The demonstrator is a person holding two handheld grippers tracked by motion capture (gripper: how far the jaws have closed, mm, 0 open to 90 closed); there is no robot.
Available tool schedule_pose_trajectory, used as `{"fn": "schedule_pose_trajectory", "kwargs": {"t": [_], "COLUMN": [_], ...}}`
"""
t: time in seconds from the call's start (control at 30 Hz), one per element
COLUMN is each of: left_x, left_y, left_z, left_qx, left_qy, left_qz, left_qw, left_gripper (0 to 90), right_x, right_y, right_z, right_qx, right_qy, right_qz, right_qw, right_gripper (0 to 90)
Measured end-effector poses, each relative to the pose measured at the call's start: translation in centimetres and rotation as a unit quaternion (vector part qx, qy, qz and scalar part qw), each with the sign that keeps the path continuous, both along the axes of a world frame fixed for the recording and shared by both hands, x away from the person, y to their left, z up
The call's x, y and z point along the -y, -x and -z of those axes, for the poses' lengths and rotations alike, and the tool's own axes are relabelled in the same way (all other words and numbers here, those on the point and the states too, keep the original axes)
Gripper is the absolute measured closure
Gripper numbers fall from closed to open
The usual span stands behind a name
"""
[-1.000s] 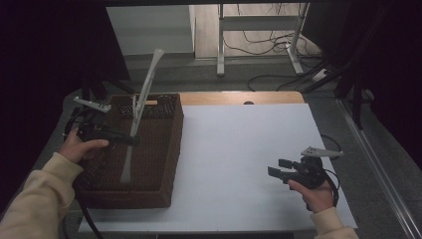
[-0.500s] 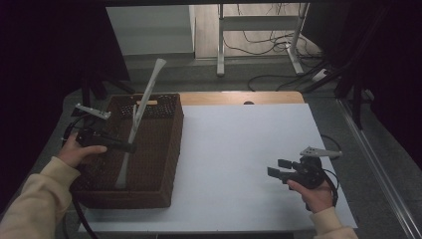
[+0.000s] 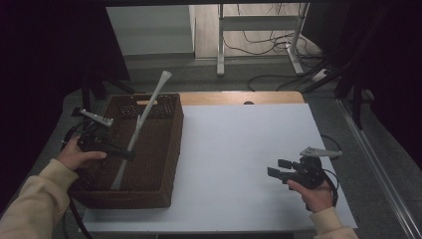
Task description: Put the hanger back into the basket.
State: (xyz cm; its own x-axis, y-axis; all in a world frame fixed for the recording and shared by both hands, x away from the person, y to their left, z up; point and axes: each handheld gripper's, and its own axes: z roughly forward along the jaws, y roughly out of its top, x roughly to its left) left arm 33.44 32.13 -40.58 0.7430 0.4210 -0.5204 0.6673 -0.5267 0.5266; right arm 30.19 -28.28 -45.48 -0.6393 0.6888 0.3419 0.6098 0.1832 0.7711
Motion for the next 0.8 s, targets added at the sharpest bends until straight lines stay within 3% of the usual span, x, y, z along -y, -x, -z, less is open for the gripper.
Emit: {"fn": "schedule_pose_trajectory", "kwargs": {"t": [0.2, 0.37, 0.4, 0.47, 0.6, 0.73, 0.8], "left_x": [-0.1, -0.5, -0.6, -0.9, -0.9, -0.9, -0.8], "left_y": [0.1, 0.2, 0.2, 0.1, 0.1, 0.3, 0.5], "left_z": [0.8, 2.1, 2.4, 2.5, 2.7, 1.9, 1.7], "left_qx": [-0.01, -0.032, -0.032, -0.015, 0.001, 0.019, 0.031], "left_qy": [-0.017, -0.039, -0.045, -0.053, -0.075, -0.058, -0.06], "left_qz": [0.008, 0.006, -0.001, -0.034, -0.054, -0.073, -0.079], "left_qw": [0.9998, 0.9987, 0.9985, 0.9979, 0.9957, 0.9955, 0.9946], "left_gripper": [80.7, 80.5, 80.3, 77.5, 55.3, 30.9, 25.8], "right_x": [0.0, -0.1, -0.1, -0.1, -0.2, -0.2, -0.2], "right_y": [0.0, 0.0, -0.1, -0.1, -0.1, -0.1, -0.1], "right_z": [0.0, 0.1, 0.1, 0.1, 0.1, 0.1, 0.1], "right_qx": [0.0, -0.001, -0.001, -0.002, 0.0, -0.001, -0.001], "right_qy": [0.001, 0.001, 0.001, 0.002, 0.003, 0.003, 0.004], "right_qz": [-0.001, -0.001, -0.001, -0.001, -0.002, -0.001, -0.002], "right_qw": [1.0, 1.0, 1.0, 1.0, 1.0, 1.0, 1.0], "right_gripper": [34.1, 34.1, 34.0, 34.0, 34.0, 33.9, 33.8]}}
